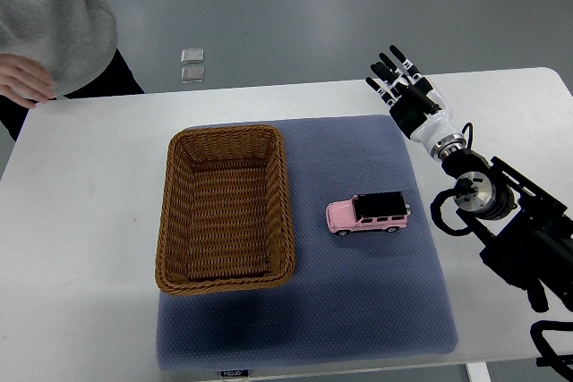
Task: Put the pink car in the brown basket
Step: 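Move the right hand over the pink toy car, fingers open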
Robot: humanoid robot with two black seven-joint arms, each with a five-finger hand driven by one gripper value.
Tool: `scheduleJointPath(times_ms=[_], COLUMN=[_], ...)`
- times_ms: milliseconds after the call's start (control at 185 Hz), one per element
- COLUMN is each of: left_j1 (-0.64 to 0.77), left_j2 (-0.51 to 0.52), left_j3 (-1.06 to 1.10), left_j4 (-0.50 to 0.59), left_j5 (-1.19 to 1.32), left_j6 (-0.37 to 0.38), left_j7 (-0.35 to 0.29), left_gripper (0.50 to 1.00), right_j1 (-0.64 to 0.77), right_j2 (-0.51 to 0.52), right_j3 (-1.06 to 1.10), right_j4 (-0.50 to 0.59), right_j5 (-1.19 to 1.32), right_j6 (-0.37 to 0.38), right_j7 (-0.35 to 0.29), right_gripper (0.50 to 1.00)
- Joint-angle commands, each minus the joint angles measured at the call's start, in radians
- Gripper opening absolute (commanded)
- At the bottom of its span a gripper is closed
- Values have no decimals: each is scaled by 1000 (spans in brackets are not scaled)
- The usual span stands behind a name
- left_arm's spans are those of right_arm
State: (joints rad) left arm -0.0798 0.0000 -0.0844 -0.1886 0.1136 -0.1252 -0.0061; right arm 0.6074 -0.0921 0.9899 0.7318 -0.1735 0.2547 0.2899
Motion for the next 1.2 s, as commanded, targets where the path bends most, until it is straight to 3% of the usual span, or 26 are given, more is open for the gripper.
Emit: scheduleJointPath(times_ms=[0, 340, 518, 621, 837, 1058, 1193], left_j1=[0, -1, -1, -1, -1, -1, -1], left_j2=[0, 0, 0, 0, 0, 0, 0], left_j3=[0, 0, 0, 0, 0, 0, 0], left_j4=[0, 0, -6, -9, -6, -3, 0], left_j5=[0, 0, 0, 0, 0, 0, 0], left_j6=[-1, 3, 3, 3, 3, 3, 3], left_j7=[0, 0, 0, 0, 0, 0, 0], left_gripper=[1000, 1000, 1000, 1000, 1000, 1000, 1000], right_j1=[0, 26, 88, 170, 316, 301, 264], right_j2=[0, -40, -199, -348, -535, -574, -572], right_j3=[1, -19, -117, -295, -643, -677, -674], right_j4=[0, 21, 155, 291, 435, 546, 552], right_j5=[-1, -61, -308, -532, -721, -770, -775], right_j6=[0, 5, 35, 84, 143, 150, 136], right_j7=[0, -8, -51, -75, -123, -129, -124], right_gripper=[913, 913, 913, 913, 913, 913, 913])
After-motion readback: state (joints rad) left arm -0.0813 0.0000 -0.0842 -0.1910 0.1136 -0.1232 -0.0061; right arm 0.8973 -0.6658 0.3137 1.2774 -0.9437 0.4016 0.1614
